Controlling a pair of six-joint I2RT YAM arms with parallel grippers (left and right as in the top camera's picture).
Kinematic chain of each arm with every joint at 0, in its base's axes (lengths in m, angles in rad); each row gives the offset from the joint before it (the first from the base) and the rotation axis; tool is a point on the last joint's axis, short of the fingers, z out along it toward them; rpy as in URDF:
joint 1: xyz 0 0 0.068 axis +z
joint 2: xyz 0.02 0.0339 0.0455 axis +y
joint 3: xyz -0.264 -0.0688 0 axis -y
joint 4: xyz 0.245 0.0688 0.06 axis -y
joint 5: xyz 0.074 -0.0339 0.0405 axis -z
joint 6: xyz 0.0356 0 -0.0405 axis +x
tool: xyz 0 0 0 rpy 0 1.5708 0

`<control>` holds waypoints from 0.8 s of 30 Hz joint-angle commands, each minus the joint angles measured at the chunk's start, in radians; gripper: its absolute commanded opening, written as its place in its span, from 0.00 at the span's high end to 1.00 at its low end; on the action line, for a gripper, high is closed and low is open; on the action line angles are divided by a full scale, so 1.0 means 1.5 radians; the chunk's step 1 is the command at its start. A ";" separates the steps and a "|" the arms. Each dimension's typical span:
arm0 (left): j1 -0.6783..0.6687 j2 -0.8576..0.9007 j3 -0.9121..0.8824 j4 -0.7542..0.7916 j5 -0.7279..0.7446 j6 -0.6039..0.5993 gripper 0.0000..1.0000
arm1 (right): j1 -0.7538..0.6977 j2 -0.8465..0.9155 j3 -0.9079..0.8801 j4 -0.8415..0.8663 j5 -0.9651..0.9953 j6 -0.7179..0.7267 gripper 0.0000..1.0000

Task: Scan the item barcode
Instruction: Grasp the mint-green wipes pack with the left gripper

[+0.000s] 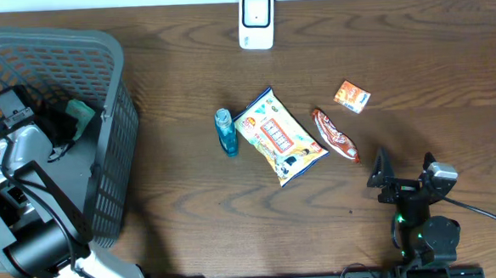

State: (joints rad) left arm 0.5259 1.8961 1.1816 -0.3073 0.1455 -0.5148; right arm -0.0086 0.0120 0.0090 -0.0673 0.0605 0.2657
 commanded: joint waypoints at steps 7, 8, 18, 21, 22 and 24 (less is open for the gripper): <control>0.009 -0.108 -0.051 -0.089 0.042 0.017 0.93 | 0.010 -0.004 -0.002 -0.001 0.006 -0.008 0.01; 0.012 -0.140 -0.051 -0.094 0.042 0.016 0.93 | 0.010 -0.004 -0.002 -0.001 0.006 -0.008 0.01; 0.026 -0.471 -0.051 -0.145 0.036 0.003 0.93 | 0.010 -0.004 -0.002 -0.001 0.006 -0.008 0.01; 0.026 -0.582 -0.051 -0.152 0.085 -0.017 0.93 | 0.010 -0.004 -0.002 -0.001 0.006 -0.008 0.01; 0.025 -0.612 -0.051 -0.150 0.113 -0.023 0.93 | 0.010 -0.004 -0.002 -0.001 0.006 -0.008 0.01; 0.012 -0.673 -0.051 -0.143 0.171 -0.044 0.93 | 0.010 -0.004 -0.002 -0.001 0.006 -0.008 0.01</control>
State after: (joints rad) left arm 0.5617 1.0065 1.0889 -0.5301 0.2584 -0.5304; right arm -0.0086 0.0120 0.0090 -0.0669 0.0601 0.2657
